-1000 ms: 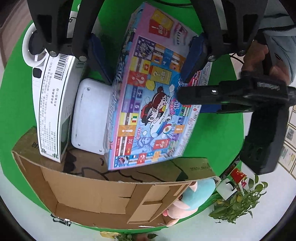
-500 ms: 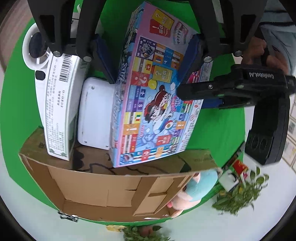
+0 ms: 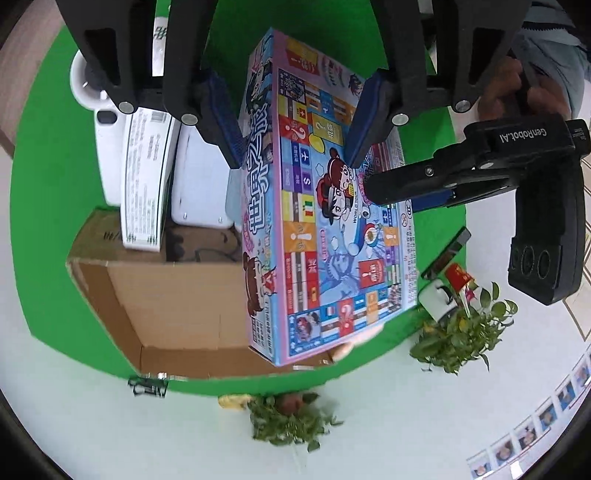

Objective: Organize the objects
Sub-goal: 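Lift the board-game box upright with the right gripper, then carry the board-game box over the large box and lower it inside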

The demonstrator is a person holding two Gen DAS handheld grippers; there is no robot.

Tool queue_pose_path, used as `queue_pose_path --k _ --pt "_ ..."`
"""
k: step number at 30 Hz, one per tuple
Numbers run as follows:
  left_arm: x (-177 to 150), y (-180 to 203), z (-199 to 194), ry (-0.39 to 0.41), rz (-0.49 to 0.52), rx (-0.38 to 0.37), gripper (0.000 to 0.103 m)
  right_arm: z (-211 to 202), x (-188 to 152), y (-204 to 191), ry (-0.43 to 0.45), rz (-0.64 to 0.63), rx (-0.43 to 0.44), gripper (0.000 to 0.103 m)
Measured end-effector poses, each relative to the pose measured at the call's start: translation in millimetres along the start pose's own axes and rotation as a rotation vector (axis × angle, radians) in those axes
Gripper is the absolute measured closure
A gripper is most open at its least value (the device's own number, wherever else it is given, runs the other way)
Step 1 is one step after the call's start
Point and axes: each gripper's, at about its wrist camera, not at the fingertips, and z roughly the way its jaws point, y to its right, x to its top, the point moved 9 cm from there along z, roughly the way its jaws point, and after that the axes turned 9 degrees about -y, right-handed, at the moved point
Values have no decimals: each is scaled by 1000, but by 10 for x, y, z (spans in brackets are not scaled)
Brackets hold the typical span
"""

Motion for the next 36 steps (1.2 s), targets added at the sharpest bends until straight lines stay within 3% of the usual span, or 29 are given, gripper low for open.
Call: queue_pose_path --k 1,8,15,26,36 --pt "94 152 139 8 5 12 46 -23 15 -2 9 1 0 49" --pt "310 234 60 46 29 58 56 -149 237 54 62 39 2 49" --pt "564 378 68 64 47 87 56 -263 500 135 97 37 -12 50" --pt "1168 381 81 87 47 112 57 -380 1214 245 141 -9 -14 50" --pt "1704 259 231 64 54 136 57 -197 1868 364 129 -21 14 50"
